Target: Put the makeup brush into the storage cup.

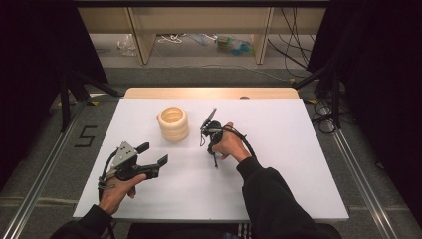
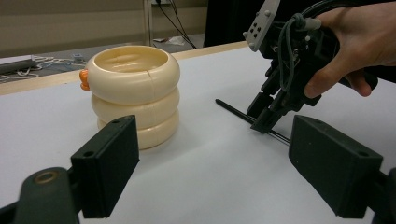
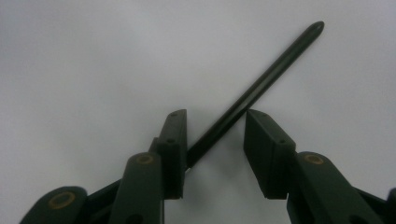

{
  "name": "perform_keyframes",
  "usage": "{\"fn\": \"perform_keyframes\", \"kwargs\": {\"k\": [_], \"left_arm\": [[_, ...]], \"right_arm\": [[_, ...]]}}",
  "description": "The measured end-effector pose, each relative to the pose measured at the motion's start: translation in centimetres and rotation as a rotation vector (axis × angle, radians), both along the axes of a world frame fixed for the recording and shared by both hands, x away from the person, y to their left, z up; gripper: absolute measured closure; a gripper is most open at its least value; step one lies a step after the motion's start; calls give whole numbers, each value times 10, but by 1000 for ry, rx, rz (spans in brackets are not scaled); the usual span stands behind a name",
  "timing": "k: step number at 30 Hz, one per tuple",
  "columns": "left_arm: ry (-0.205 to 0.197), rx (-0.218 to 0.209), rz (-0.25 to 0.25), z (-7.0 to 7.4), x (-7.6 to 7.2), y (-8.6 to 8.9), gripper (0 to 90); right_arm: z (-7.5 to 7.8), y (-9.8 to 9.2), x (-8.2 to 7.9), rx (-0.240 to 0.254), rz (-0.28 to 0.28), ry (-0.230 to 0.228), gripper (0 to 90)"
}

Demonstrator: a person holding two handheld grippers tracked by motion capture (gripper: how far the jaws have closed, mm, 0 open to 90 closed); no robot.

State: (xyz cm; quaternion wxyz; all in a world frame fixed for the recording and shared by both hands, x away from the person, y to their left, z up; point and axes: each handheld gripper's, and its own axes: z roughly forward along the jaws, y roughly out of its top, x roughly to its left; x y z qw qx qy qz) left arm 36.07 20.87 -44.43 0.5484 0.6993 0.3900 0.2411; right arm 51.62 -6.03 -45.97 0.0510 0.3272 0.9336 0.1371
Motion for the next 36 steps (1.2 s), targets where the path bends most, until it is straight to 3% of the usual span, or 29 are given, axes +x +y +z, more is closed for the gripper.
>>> {"fn": "perform_keyframes", "kwargs": {"k": [12, 15, 18, 19, 22, 27, 36], "left_arm": [[1, 0, 0, 0, 0, 0, 159], [1, -1, 1, 0, 0, 0, 160], [0, 1, -1, 0, 0, 0, 159], [0, 0, -1, 0, 0, 0, 160], [0, 1, 0, 0, 0, 0, 159], [-3, 4, -2, 0, 0, 0, 160], [0, 1, -1, 0, 0, 0, 160]], "right_arm": [[2, -5, 3, -29, 12, 25, 719], [2, -7, 6, -37, 37, 19, 746], [2, -7, 6, -48, 36, 21, 754], [4, -4, 5, -54, -4, 50, 760], [3, -4, 7, -63, 28, 30, 769], [4, -1, 7, -75, 4, 54, 778], [4, -2, 9, -73, 16, 60, 824]]}}
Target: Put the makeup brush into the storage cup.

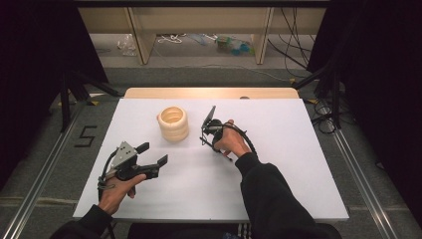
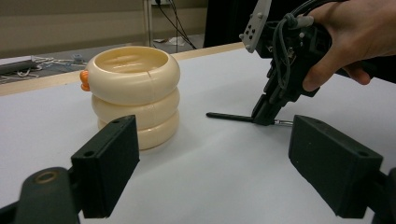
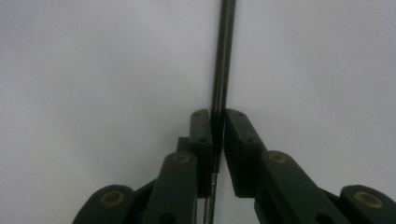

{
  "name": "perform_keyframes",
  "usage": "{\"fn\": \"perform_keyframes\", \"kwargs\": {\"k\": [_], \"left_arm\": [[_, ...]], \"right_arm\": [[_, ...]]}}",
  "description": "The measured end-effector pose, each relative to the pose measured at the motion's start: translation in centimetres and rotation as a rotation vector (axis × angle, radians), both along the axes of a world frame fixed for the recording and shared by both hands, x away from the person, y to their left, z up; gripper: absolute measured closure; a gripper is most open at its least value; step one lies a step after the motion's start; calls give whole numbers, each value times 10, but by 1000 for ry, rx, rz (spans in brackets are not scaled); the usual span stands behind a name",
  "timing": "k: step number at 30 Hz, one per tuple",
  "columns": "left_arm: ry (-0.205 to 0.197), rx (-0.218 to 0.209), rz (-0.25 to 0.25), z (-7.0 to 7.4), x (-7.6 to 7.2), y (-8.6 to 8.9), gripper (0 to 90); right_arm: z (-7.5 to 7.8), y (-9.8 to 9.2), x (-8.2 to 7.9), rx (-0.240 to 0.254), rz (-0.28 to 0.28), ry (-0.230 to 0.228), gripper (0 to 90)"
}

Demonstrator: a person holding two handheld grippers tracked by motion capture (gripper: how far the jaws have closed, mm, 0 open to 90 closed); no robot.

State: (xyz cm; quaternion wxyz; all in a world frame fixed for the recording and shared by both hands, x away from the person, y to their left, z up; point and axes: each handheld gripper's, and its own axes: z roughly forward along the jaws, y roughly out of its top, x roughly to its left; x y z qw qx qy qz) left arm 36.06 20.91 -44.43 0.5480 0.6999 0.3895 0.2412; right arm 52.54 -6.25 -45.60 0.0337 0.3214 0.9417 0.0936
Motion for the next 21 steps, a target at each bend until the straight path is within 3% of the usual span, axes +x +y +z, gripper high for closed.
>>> {"fn": "perform_keyframes", "kwargs": {"k": [13, 15, 21], "left_arm": [[0, 1, -1, 0, 0, 0, 160], [0, 1, 0, 0, 0, 0, 161], [1, 0, 0, 0, 0, 0, 161]], "right_arm": [[0, -1, 1, -2, 39, -14, 835], [1, 1, 0, -10, 15, -3, 835], [10, -3, -4, 2, 60, -62, 836]]}}
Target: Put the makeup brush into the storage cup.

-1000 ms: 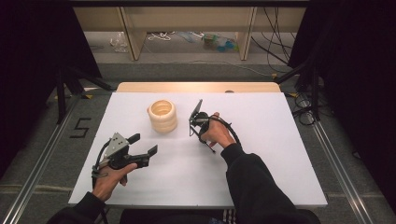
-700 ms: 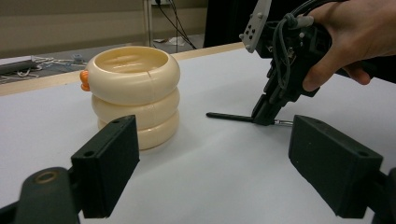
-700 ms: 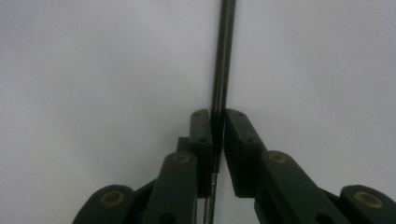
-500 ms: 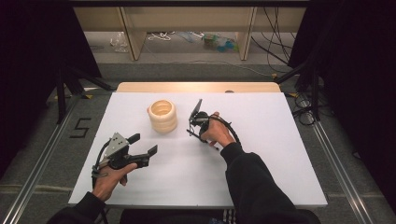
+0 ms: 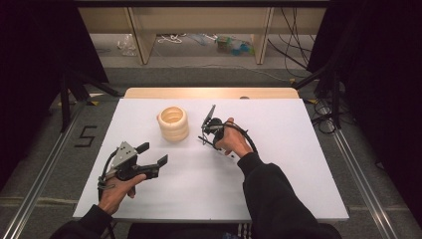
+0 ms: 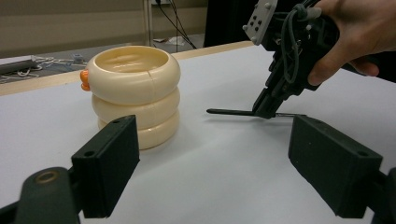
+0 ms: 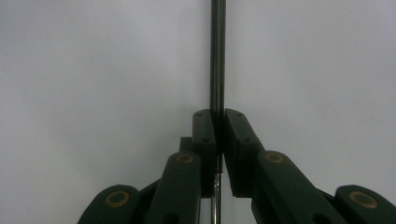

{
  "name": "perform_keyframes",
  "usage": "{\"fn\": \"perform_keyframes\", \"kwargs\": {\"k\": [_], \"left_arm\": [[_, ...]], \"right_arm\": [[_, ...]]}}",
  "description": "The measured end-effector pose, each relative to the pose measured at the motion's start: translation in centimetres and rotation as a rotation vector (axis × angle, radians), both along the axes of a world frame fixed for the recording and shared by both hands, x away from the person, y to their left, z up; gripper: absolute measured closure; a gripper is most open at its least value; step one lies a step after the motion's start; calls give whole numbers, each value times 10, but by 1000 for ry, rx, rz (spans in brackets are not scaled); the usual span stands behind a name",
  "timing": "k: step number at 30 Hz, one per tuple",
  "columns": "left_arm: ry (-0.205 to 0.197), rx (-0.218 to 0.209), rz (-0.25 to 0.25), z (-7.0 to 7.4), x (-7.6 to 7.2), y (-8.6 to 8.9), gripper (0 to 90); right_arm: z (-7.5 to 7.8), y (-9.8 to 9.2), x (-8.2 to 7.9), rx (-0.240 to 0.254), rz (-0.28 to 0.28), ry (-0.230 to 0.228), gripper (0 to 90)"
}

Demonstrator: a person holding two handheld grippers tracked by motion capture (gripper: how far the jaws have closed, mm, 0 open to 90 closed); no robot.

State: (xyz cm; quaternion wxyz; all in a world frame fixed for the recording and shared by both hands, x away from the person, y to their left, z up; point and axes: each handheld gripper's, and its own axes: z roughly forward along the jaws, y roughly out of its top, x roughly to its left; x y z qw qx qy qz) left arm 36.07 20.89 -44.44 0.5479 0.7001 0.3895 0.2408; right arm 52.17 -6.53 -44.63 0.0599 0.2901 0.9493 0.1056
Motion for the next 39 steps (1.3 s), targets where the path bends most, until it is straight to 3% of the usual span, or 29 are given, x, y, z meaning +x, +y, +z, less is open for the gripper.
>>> {"fn": "perform_keyframes", "kwargs": {"k": [5, 9, 11, 14, 17, 18, 21, 29, 39], "left_arm": [[0, 4, 1, 0, 0, 0, 161], [1, 11, -2, 0, 1, 0, 161], [3, 13, -2, -1, 0, 0, 161], [6, 11, 0, -1, 0, 0, 160], [5, 14, -6, -1, 0, 0, 160], [5, 14, -5, -1, 0, 0, 160], [6, 15, -6, -1, 0, 0, 160], [8, -3, -20, -1, 1, -2, 160], [11, 9, -25, -1, 0, -2, 158]], "right_arm": [[8, -3, -4, 14, 5, -25, 836], [18, -5, -12, 51, 56, -73, 836], [22, -3, -17, 59, 45, -68, 836], [31, -4, -32, 82, 105, -118, 836], [35, -5, -39, 96, 119, -126, 836], [39, -6, -47, 104, 146, -147, 836], [40, -6, -57, 128, 155, -147, 836], [40, -6, -75, 124, 207, -175, 835], [45, -3, -91, 140, 255, -199, 835]]}}
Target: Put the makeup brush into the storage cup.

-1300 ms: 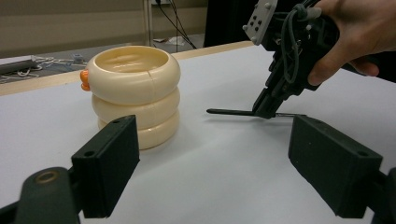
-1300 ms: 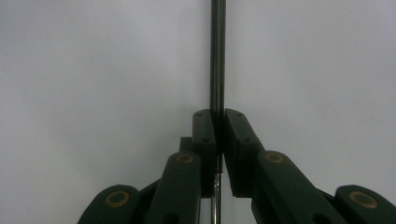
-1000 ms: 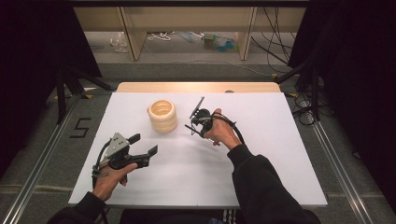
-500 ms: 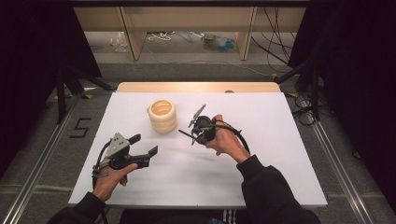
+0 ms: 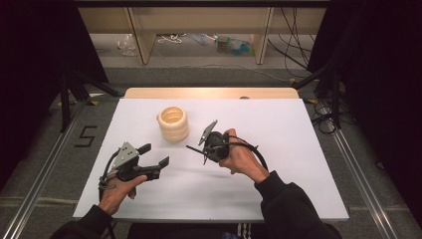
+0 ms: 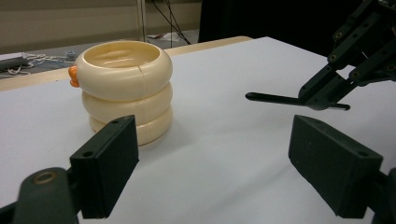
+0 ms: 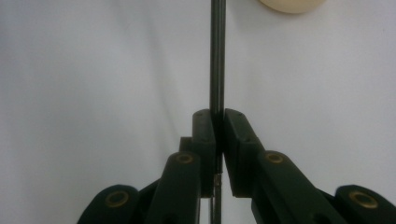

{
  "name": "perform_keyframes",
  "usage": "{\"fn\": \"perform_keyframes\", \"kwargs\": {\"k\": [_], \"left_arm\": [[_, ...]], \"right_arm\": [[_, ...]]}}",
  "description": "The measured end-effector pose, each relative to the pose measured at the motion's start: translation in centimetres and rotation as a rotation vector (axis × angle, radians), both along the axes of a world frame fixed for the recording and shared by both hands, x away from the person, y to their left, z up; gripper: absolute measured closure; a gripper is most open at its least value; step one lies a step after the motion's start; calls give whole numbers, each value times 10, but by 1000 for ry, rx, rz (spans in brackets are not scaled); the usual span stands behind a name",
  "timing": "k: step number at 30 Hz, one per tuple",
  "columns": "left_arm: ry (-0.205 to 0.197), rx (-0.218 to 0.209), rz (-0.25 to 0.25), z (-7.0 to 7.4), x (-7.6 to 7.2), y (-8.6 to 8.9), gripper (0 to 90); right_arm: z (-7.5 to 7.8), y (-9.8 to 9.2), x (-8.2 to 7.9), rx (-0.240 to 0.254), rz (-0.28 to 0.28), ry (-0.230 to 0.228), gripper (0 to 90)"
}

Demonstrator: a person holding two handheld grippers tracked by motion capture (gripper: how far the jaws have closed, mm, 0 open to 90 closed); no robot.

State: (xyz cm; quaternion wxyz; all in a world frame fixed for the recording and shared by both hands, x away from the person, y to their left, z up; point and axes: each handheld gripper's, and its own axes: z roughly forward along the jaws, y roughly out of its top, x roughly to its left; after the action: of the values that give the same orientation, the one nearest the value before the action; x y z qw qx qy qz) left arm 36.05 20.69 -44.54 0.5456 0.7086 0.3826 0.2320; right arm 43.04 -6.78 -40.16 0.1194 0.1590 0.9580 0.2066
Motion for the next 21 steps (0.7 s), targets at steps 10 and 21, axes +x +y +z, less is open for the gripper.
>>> {"fn": "perform_keyframes", "kwargs": {"k": [10, 21], "left_arm": [[2, -1, -14, 0, -1, -1, 159], [8, 9, -61, -1, -3, -6, 169]], "right_arm": [[-2, 3, -10, -8, 54, 4, 835], [-5, 10, -21, -35, 126, -3, 835]]}}
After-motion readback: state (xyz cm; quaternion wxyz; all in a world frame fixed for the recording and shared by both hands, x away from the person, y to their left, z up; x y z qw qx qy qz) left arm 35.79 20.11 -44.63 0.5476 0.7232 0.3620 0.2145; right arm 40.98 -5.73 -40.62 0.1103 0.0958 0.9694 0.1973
